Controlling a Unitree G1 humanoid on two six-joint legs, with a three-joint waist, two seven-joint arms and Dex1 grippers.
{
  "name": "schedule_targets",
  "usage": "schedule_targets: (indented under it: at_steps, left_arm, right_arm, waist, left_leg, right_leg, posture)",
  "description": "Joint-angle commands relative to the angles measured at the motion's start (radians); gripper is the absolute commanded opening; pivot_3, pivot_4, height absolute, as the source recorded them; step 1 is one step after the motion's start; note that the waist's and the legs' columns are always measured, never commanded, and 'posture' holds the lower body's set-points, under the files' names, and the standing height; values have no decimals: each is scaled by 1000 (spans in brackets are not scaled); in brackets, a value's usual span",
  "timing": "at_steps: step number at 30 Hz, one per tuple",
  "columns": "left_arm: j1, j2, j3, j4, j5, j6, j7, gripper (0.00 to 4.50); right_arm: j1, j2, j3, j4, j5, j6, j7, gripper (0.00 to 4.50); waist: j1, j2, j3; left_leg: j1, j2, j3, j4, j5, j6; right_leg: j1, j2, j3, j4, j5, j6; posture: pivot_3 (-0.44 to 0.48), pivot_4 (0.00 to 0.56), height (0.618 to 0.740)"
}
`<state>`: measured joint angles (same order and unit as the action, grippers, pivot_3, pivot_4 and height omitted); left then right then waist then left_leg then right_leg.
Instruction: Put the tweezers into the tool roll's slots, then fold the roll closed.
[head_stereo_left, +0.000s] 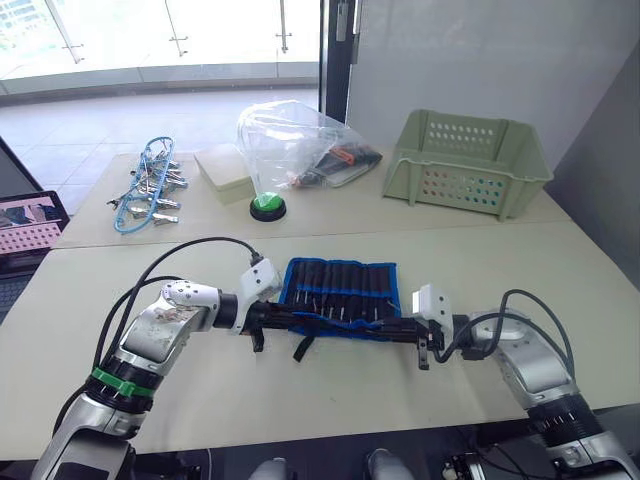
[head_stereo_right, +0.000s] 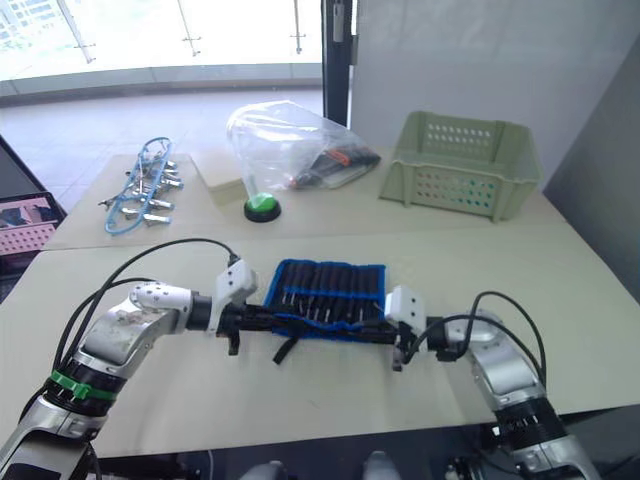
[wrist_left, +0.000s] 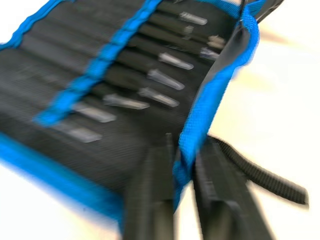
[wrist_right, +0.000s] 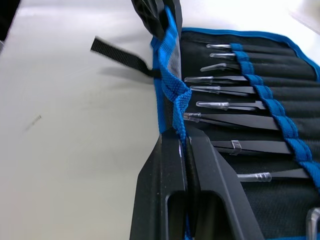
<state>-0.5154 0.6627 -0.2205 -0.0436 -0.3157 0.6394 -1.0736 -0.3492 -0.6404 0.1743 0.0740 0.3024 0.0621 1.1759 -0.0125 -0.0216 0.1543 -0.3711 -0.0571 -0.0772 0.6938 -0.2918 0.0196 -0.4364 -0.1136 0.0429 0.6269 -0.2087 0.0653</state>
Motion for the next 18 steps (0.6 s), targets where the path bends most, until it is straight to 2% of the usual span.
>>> schedule_targets:
  at_steps: [1,6,12,18]
  left_arm:
    - [6,24,23,-34,-6,-44,-30,1825]
    - [33,40,5,-33,29,-140,-54,1825]
    - [26,-7,27,-39,19,-180,-39,1825]
    - [24,-7,22,-42,-7,-153,-79,47]
  right_arm:
    - [-10,-1,-29,-17,0,-2,-6,0]
    - [-15,4,-30,-19,-5,-2,-11,0]
    - [-18,6,-30,-20,-9,-3,-17,0]
    - [-18,9,-33,-23,-4,0,-24,0]
  waist:
    - [0,0,0]
    - [1,0,0]
    - [1,0,0]
    - [0,0,0]
  left_leg:
    - [0,0,0,0,0,0]
    - [0,0,0,0,0,0]
    - [0,0,0,0,0,0]
    - [0,0,0,0,0,0]
  right_leg:
    - [0,0,0,0,0,0]
    - [0,0,0,-1,0,0]
    - [0,0,0,-1,0,0]
    - [0,0,0,0,0,0]
  posture:
    - [0,150,740]
    - [0,150,740]
    - [0,150,740]
    - [0,150,740]
